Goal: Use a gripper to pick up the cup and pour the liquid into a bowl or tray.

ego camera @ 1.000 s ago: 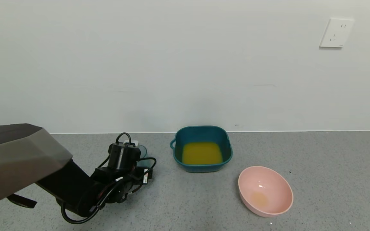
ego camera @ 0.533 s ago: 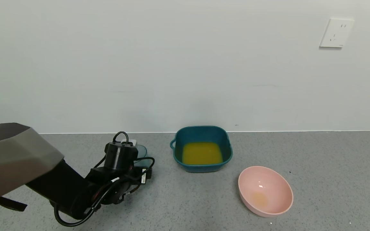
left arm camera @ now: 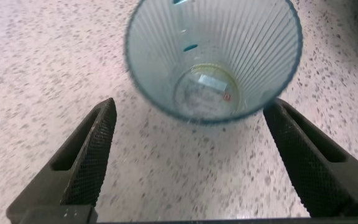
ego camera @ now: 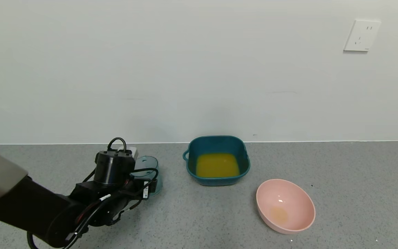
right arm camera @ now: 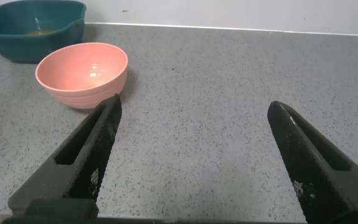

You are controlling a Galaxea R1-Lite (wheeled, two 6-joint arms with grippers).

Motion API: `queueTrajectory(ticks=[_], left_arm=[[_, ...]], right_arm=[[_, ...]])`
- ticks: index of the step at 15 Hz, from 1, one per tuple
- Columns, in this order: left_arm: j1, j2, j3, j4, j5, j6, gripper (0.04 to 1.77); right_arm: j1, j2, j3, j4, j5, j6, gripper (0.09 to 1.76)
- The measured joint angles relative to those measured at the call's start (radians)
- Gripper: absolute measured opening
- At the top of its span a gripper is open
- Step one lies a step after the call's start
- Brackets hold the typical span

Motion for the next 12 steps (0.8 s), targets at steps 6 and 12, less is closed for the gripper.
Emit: queueTrajectory(ticks=[6, 12], left_arm=[[-0.023, -0.208, 0.116, 0.093, -0.002, 0.000, 1.70], [-0.055, -0.466, 0.232, 0.212, 0.002, -0.003, 1.71]], right_arm=[[0.000, 0.000, 0.000, 0.000, 0.000, 0.000, 1.71], [0.000, 0.000, 0.000, 0.000, 0.000, 0.000, 1.71]])
